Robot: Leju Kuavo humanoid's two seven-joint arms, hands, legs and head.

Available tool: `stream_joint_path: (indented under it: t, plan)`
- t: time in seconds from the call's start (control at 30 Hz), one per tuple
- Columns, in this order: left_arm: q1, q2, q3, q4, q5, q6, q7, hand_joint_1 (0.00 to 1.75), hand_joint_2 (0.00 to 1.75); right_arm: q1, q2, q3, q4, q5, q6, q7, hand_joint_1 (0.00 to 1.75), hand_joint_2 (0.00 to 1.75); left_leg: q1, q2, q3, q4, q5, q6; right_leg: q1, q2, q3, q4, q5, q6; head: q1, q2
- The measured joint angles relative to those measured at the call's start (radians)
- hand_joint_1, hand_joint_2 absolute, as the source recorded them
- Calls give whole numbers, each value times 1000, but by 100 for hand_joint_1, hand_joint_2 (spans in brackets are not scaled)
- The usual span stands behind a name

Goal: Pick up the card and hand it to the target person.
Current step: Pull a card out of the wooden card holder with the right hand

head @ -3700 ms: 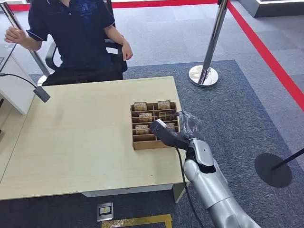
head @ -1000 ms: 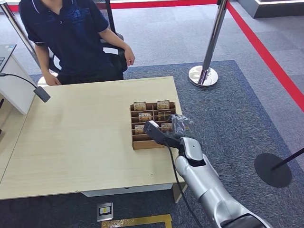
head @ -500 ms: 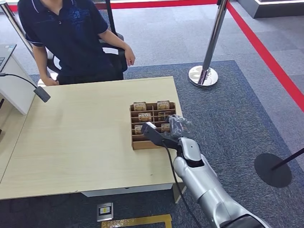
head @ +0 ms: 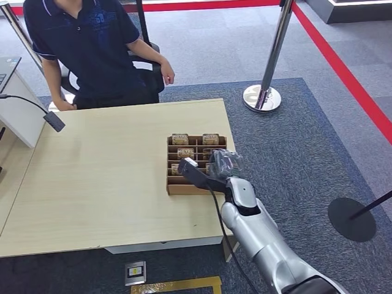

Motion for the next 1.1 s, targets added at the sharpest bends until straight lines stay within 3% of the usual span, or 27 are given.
stream_joint_path:
  t: [0.5,0.67,1.1]
  plan:
    - [1,0,0,0,-2,10,0,0,0,0,8,8,7,0,-16,-4,173,175,0,0,0,0,2,0,0,0,0,0,1,-1,0,0]
    - [1,0,-2,0,-15,-35,5,0,0,-1,8,8,12,-4,-20,-6,175,175,0,0,0,0,2,0,0,0,0,0,1,-1,0,0]
    - [0,0,-2,0,-12,-5,4,0,0,0,8,8,10,-8,-20,-10,175,175,0,0,0,0,2,0,0,0,0,0,1,-1,0,0]
